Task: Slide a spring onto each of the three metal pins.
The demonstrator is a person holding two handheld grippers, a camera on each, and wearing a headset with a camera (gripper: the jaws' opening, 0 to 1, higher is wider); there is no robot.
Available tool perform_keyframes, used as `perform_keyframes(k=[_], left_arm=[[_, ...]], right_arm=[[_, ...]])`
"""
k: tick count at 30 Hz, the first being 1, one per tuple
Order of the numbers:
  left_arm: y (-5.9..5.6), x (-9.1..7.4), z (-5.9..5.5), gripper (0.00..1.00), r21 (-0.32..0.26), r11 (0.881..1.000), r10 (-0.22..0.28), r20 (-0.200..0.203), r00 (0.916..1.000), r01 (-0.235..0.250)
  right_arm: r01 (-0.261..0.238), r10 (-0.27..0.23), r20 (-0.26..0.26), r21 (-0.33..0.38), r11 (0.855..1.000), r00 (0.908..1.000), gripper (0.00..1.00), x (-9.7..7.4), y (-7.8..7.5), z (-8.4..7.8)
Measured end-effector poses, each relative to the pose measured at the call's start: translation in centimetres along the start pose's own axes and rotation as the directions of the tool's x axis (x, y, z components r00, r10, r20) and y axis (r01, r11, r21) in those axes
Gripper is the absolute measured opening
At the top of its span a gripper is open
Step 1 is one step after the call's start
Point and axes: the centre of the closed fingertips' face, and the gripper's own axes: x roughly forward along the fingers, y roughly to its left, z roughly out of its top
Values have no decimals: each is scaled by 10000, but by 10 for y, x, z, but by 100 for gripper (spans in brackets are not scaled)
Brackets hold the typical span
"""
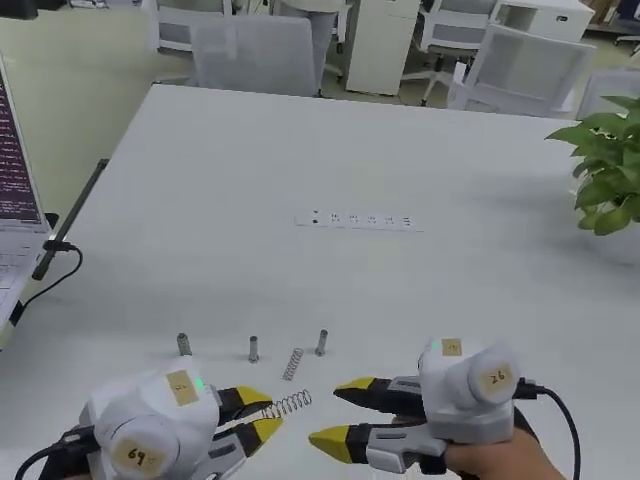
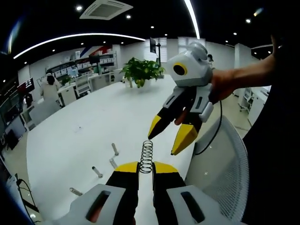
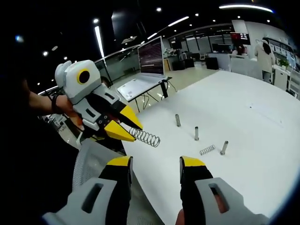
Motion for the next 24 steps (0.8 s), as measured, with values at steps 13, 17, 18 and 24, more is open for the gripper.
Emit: perform_keyframes(k=[13, 17, 18, 24], left_arm=[[-12, 6, 2, 3, 545, 9975, -451, -164, 9988, 459], [-13, 8, -1, 3, 756, 9958, -490, -327, 9983, 513], [-13, 8, -1, 3, 755, 9957, -518, -325, 9981, 541], [-15, 15, -1, 3, 1009, 9928, -593, -481, 9971, 639]], right_arm=[[-767, 769, 319, -53, 9970, 9965, 26, 2, 18, 8], [-679, 681, 336, -75, 9977, 9971, 27, -1, 18, 8], [-655, 656, 376, -42, 9978, 9971, 26, -3, 17, 9], [-535, 538, 426, -96, 9985, 9976, 25, -10, 18, 11]])
